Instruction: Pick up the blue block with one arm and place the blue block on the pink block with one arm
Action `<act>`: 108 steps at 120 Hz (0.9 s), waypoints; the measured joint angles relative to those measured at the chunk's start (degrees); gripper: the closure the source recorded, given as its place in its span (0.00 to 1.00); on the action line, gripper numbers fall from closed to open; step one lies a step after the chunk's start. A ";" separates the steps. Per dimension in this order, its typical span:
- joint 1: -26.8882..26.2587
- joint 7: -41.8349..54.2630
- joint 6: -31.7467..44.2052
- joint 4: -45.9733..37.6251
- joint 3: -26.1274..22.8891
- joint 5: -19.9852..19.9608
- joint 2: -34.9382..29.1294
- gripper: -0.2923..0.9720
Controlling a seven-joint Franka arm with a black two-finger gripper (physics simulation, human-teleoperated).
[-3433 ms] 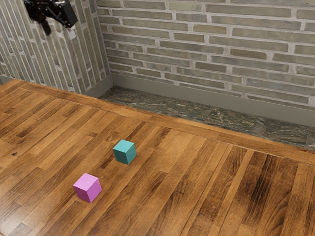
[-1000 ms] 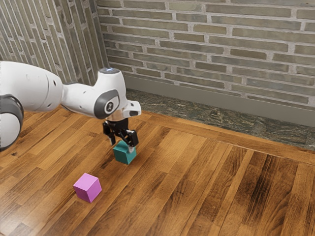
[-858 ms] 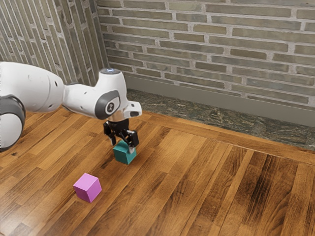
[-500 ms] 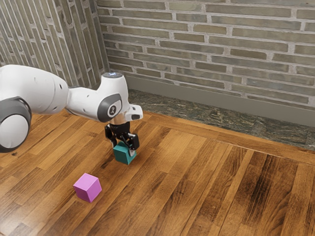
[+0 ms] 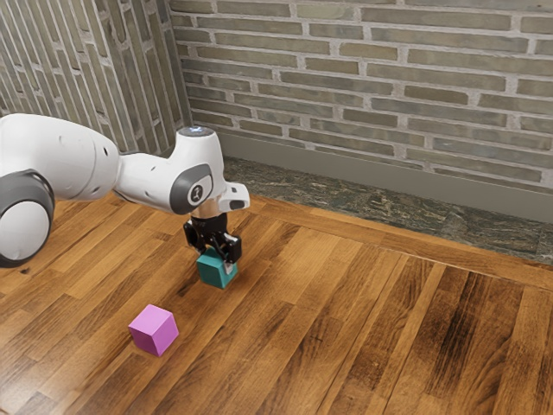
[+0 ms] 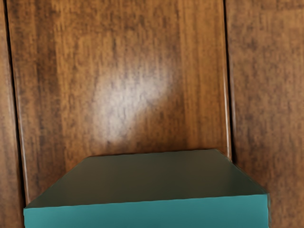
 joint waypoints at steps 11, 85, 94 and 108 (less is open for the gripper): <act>-0.02 -0.06 0.02 0.00 0.02 -0.05 0.03 0.43; 0.33 -0.64 -0.39 -23.03 -1.23 0.27 -27.45 0.48; 0.44 -0.69 -0.46 -25.74 -1.31 0.60 -29.87 0.48; 0.75 -0.79 -0.54 -28.83 -1.51 1.90 -32.35 0.48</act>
